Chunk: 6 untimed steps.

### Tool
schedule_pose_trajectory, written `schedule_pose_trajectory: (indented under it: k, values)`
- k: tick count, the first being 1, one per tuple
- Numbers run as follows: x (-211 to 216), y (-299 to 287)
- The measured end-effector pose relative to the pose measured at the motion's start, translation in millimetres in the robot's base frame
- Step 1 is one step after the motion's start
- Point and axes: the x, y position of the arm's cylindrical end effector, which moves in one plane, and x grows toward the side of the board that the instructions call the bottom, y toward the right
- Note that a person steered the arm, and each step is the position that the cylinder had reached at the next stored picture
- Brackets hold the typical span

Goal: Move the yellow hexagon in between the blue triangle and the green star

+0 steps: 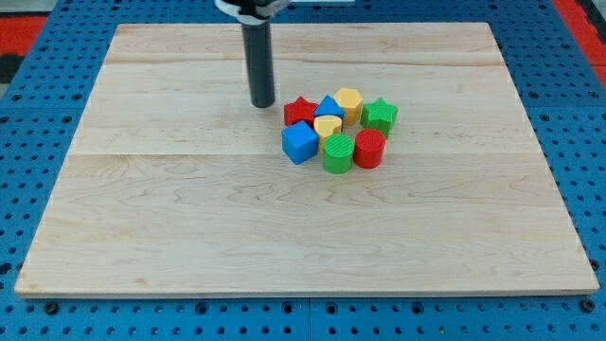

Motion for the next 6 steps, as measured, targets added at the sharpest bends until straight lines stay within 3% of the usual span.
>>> schedule_pose_trajectory:
  k: [1, 3, 4, 6]
  values:
    - [-37, 2]
    - [-37, 97]
    - [-34, 121]
    - [16, 124]
